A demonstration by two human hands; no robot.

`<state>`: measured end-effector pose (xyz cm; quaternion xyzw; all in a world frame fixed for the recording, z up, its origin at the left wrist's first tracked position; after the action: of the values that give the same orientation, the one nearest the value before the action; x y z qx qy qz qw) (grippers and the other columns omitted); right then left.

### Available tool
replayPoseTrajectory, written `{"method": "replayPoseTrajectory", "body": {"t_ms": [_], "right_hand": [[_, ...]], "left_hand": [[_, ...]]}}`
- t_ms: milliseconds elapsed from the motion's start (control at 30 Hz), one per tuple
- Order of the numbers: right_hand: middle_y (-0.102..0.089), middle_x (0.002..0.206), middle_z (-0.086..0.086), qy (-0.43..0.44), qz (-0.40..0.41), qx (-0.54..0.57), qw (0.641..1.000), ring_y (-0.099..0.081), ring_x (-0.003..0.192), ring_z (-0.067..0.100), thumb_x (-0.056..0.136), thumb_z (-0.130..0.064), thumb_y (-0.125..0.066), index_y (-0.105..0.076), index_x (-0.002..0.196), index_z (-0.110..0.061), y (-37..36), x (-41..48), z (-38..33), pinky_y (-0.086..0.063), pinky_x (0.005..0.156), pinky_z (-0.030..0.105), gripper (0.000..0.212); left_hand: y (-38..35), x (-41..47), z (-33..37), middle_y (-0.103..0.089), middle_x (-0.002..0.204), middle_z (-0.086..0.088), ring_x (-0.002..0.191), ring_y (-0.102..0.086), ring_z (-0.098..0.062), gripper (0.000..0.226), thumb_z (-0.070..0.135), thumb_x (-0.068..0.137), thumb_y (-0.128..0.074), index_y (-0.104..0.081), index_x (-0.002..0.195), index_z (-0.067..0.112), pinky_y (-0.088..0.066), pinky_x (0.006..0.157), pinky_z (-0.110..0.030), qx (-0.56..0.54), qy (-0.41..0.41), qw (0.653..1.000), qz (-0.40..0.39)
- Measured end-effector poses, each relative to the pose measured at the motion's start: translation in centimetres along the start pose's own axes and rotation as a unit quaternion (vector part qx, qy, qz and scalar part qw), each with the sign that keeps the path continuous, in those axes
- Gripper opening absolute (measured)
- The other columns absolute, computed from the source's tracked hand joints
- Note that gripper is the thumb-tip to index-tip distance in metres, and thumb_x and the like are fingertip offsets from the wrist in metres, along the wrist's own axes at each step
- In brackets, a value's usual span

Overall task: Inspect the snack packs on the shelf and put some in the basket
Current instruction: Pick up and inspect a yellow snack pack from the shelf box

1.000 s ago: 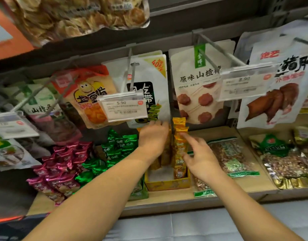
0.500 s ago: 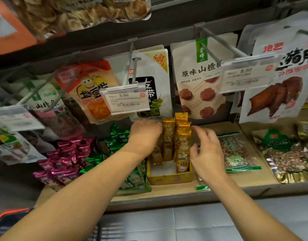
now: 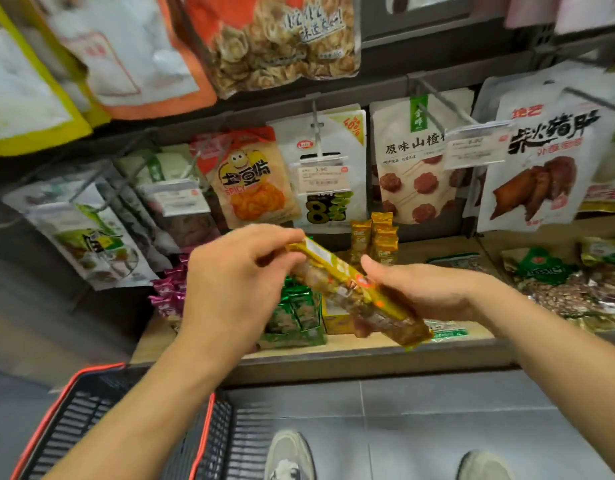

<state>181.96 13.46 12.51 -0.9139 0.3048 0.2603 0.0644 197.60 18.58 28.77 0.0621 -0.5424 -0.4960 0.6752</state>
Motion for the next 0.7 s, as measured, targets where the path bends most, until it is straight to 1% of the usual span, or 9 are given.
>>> {"method": "replayPoseTrajectory", "body": {"t_ms": [67,133,233,300,333,433,500,567,700], "right_hand": [[-0.071,0.092,0.012,0.004,-0.027,-0.015,0.999,-0.069,0.084,0.021,0.083,-0.069,-0.03,-0.06,0.108,-0.005,-1.6,-2.4,-1.1,-0.056,0.083,0.032,0.075],[-0.067,0.082,0.015,-0.003,-0.024,-0.007,1.0,-0.066,0.069,0.021,0.087,-0.065,-0.035,-0.055,0.104,-0.003,-2.5,-4.8,-1.4,-0.058,0.069,0.031,0.067],[-0.063,0.073,0.015,0.008,0.018,0.007,1.0,-0.061,0.053,0.019,0.087,-0.063,-0.045,-0.062,0.093,-0.017,-3.1,-8.1,-1.9,-0.055,0.05,0.027,0.05],[-0.063,0.07,0.013,0.045,0.067,-0.014,0.997,-0.06,0.05,0.019,0.085,-0.064,-0.048,-0.065,0.089,-0.023,-3.3,-9.4,-2.6,-0.052,0.046,0.026,0.044],[-0.064,0.07,0.011,0.065,0.092,-0.031,0.993,-0.06,0.05,0.019,0.085,-0.065,-0.048,-0.065,0.093,-0.024,-3.4,-9.8,-2.7,-0.052,0.046,0.026,0.045],[-0.062,0.062,0.004,0.117,0.178,-0.072,0.974,-0.059,0.048,0.019,0.082,-0.065,-0.05,-0.065,0.09,-0.027,-3.7,-10.0,-3.0,-0.049,0.045,0.028,0.042],[-0.059,0.06,0.004,0.143,0.22,-0.081,0.962,-0.059,0.047,0.021,0.08,-0.065,-0.052,-0.065,0.086,-0.029,-3.8,-9.8,-2.8,-0.046,0.044,0.029,0.039],[-0.059,0.062,0.005,0.155,0.244,-0.094,0.953,-0.06,0.046,0.022,0.081,-0.065,-0.052,-0.066,0.088,-0.031,-3.8,-9.6,-2.4,-0.047,0.047,0.031,0.037],[-0.059,0.062,-0.004,0.151,0.268,-0.102,0.946,-0.061,0.046,0.02,0.078,-0.066,-0.052,-0.067,0.088,-0.035,-3.5,-9.4,-1.8,-0.049,0.046,0.031,0.036]], "left_hand": [[1.0,-1.1,-2.8,-0.073,0.084,0.023,0.083,-0.067,0.004,0.027,0.019,0.074,-0.081,-0.077,0.087,0.042,-0.053,0.079,-0.022,-0.1,0.141,0.984,0.033],[0.4,-2.7,-4.8,-0.075,0.081,0.018,0.08,-0.069,0.002,0.03,0.02,0.072,-0.083,-0.076,0.085,0.046,-0.052,0.075,-0.018,-0.208,0.246,0.946,0.034],[-1.5,-3.8,-5.4,-0.077,0.085,0.004,0.084,-0.07,-0.007,0.014,0.033,0.07,-0.078,-0.08,0.084,0.033,-0.053,0.071,-0.018,-0.38,0.314,0.87,0.003],[-1.8,-3.8,-5.3,-0.077,0.085,-0.002,0.083,-0.071,-0.01,0.022,0.038,0.067,-0.075,-0.081,0.081,0.022,-0.055,0.069,-0.021,-0.46,0.33,0.824,0.011],[-1.7,-3.7,-5.4,-0.076,0.086,-0.003,0.082,-0.071,-0.011,0.023,0.036,0.066,-0.076,-0.081,0.082,0.02,-0.055,0.069,-0.021,-0.466,0.335,0.819,0.016],[-1.6,-3.6,-5.6,-0.076,0.085,-0.005,0.081,-0.071,-0.014,0.014,0.024,0.068,-0.079,-0.081,0.082,0.021,-0.055,0.07,-0.021,-0.433,0.341,0.834,-0.014],[-1.4,-3.6,-5.9,-0.076,0.083,-0.001,0.08,-0.069,-0.009,0.011,0.015,0.077,-0.077,-0.08,0.082,0.024,-0.055,0.071,-0.02,-0.36,0.332,0.87,-0.045],[-1.2,-3.5,-6.1,-0.075,0.081,0.005,0.075,-0.065,-0.001,0.012,0.018,0.082,-0.073,-0.079,0.081,0.028,-0.052,0.064,-0.014,-0.281,0.315,0.903,-0.077],[-1.6,-3.8,-6.1,-0.074,0.071,0.001,0.063,-0.066,-0.006,0.014,0.016,0.085,-0.072,-0.079,0.078,0.025,-0.053,0.058,-0.018,-0.256,0.309,0.907,-0.126]]}}
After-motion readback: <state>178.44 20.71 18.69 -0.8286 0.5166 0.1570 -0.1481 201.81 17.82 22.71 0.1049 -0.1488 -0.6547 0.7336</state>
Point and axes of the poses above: each hand's wrist, its own x-axis towards the middle knuckle, its own y-axis out of the back of the hand, z = x × y, the point moved 9 cm from there along x, towards the middle knuckle
